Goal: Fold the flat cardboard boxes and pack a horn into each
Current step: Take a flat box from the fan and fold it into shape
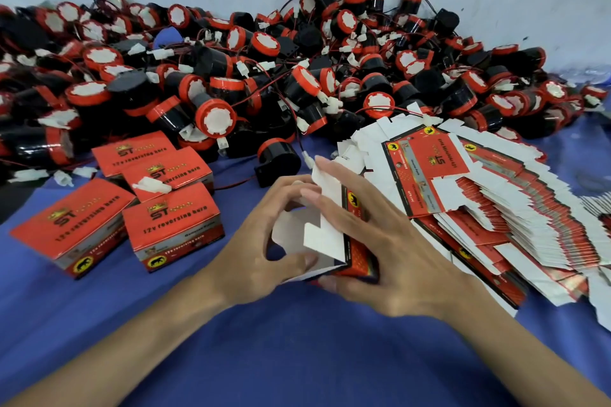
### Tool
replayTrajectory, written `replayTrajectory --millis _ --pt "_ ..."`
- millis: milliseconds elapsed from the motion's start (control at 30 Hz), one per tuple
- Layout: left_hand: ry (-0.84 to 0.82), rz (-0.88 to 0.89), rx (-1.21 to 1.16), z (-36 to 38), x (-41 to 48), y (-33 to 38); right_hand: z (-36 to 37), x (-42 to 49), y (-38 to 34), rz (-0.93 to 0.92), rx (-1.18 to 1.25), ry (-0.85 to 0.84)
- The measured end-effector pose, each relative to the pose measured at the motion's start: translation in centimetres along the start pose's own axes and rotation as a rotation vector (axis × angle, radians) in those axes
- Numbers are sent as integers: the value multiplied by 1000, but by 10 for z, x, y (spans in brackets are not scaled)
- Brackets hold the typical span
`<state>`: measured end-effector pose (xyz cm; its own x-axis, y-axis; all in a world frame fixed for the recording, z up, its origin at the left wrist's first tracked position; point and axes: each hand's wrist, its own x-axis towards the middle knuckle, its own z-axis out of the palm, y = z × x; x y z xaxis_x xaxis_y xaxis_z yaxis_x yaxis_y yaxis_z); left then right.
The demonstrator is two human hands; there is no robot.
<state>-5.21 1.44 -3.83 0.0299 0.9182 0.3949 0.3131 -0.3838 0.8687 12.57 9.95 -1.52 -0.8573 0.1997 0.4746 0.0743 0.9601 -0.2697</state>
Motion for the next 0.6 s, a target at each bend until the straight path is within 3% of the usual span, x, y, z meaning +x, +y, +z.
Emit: replayTrajectory --millis 433,600 --pt "-58 -4 -67 -1 -2 -3 5 3 0 -19 24 143" --pt "46 -26 -101 -1 -1 -2 8 2 1 30 72 206"
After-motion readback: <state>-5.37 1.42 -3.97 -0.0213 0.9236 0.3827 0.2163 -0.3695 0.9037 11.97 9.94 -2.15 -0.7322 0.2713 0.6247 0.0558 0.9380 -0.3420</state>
